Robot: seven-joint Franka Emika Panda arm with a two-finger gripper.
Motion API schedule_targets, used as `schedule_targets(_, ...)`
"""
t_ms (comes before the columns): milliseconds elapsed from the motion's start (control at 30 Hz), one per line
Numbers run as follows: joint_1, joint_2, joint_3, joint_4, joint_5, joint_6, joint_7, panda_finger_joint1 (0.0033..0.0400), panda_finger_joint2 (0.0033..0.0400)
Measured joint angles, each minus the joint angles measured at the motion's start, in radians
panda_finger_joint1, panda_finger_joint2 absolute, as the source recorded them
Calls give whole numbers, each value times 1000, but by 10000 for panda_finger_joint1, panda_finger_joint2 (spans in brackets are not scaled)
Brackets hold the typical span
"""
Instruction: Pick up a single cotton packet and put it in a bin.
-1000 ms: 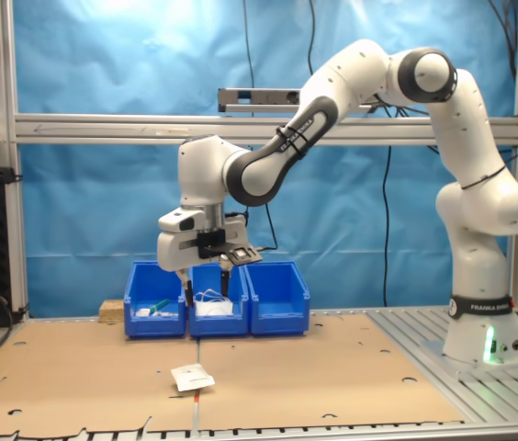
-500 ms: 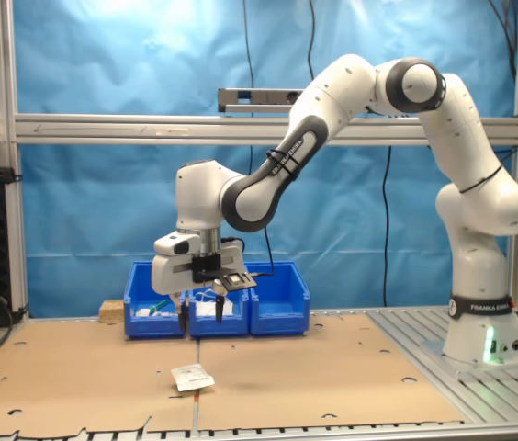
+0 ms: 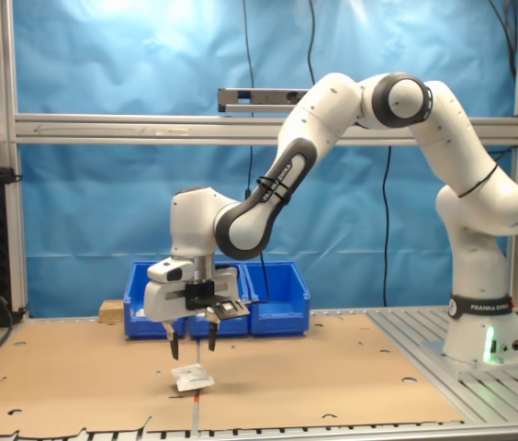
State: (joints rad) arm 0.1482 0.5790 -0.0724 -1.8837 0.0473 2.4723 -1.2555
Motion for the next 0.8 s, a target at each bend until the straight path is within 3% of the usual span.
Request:
schedule_targets(433,-1,79,25,63,20,33,0,400,400)
schedule_targets(800,-3,132,32,78,35,45,0,400,400)
